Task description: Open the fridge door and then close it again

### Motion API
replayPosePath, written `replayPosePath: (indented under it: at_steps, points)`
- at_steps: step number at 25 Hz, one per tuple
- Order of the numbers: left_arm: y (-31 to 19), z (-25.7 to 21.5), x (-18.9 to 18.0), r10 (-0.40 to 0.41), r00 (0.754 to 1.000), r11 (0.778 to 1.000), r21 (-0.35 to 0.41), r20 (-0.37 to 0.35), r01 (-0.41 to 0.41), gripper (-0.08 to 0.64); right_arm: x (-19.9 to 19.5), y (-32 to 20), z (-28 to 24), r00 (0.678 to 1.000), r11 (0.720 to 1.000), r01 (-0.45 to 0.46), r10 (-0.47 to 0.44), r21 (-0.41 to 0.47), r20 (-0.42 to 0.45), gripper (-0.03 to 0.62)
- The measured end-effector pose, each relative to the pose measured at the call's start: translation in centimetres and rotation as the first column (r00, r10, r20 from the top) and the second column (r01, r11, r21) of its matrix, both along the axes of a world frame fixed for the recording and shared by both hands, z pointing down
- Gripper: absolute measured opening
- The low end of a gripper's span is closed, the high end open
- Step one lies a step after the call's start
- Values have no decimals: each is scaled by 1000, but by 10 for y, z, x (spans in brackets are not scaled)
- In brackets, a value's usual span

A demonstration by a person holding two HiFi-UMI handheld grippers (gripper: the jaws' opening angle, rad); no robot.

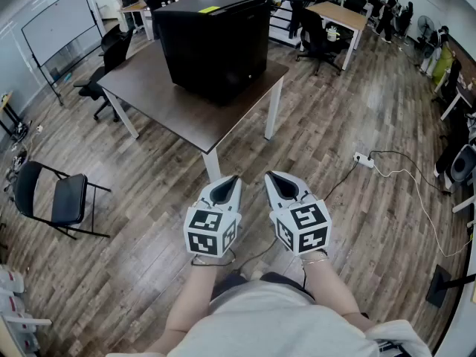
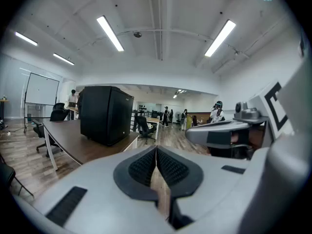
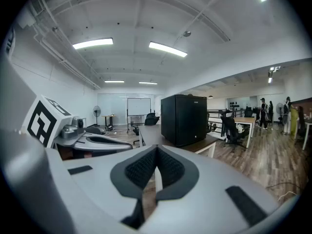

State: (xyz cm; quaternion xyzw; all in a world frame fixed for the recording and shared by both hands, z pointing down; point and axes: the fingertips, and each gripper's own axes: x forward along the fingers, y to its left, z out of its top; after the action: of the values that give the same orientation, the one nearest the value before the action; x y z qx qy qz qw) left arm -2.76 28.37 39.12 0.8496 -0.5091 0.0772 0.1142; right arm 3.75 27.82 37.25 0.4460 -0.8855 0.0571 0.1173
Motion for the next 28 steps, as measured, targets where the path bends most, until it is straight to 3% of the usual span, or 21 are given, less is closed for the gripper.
replayPosePath:
  at_steps: [9, 16, 19, 28]
  points:
    - [4, 15, -9, 0, 1000, 999, -50, -14, -1, 8, 6, 0, 15, 1000, 999, -21, 20, -30, -18, -2]
    - [7, 14, 0, 10, 999, 1000, -20, 33, -9, 8, 2, 6, 12, 1000, 1000, 7, -6, -21, 20, -2]
    - [8, 15, 7, 11, 998, 1000, -12, 66, -10, 8, 13, 8, 12, 1000, 1000, 16, -16, -15, 10, -2]
    - [1, 29, 39, 25, 997, 999, -33, 74, -22, 8, 50, 7, 27, 999, 1000, -11, 11, -18, 36, -2]
